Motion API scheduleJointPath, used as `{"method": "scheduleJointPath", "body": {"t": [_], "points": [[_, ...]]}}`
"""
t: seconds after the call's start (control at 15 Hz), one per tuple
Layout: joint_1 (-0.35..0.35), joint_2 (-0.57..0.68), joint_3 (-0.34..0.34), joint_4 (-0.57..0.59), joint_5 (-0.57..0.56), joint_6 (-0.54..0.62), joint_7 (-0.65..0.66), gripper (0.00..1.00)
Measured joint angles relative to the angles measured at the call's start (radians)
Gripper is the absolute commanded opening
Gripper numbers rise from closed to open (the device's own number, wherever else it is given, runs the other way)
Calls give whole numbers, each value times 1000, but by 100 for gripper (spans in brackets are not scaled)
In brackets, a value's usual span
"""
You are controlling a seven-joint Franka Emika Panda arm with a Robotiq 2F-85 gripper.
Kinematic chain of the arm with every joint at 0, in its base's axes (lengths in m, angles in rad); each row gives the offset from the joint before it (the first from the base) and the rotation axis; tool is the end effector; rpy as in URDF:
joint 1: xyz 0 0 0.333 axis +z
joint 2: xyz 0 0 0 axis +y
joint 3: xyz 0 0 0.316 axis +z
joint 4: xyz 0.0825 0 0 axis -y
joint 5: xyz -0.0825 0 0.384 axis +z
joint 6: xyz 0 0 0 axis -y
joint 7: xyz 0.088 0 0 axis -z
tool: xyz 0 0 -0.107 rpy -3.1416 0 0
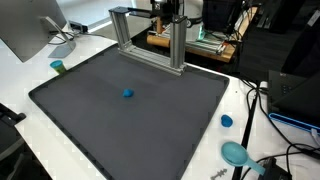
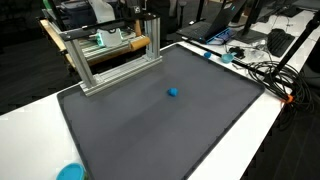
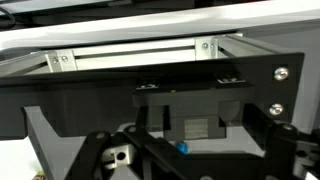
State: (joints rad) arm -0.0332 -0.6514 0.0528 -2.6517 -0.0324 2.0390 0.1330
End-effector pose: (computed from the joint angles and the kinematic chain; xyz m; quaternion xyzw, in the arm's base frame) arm 0.3496 0.0049 0.4457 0.9979 -0.0547 0.0210 0.0292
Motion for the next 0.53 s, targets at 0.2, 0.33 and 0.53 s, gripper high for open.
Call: {"method": "scheduleJointPath", "body": {"t": [0.2, 0.33, 0.53], "points": [[0, 2, 0, 4, 0, -5, 0, 69], [0, 2, 0, 6, 0, -5, 0, 68], [0, 6, 0, 7, 0, 3, 0, 67]]}}
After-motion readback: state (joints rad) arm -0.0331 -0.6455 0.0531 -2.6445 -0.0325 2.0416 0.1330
